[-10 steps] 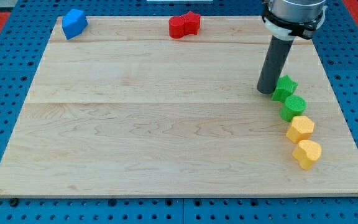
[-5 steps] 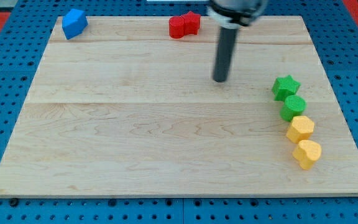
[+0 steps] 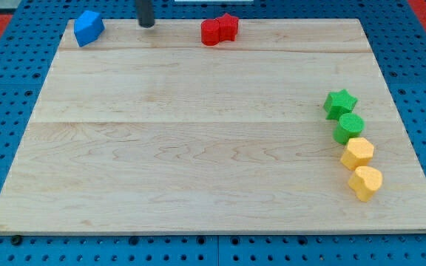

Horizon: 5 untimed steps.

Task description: Push the red star slightly down

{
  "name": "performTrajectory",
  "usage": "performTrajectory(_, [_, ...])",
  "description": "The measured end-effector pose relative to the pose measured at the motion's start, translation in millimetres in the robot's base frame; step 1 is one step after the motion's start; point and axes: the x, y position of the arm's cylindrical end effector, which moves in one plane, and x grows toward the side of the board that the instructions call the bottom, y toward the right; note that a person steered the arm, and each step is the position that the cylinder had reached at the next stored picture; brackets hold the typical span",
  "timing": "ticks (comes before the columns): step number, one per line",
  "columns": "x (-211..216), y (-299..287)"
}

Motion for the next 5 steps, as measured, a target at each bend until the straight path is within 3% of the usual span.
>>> performTrajectory(5, [1, 136])
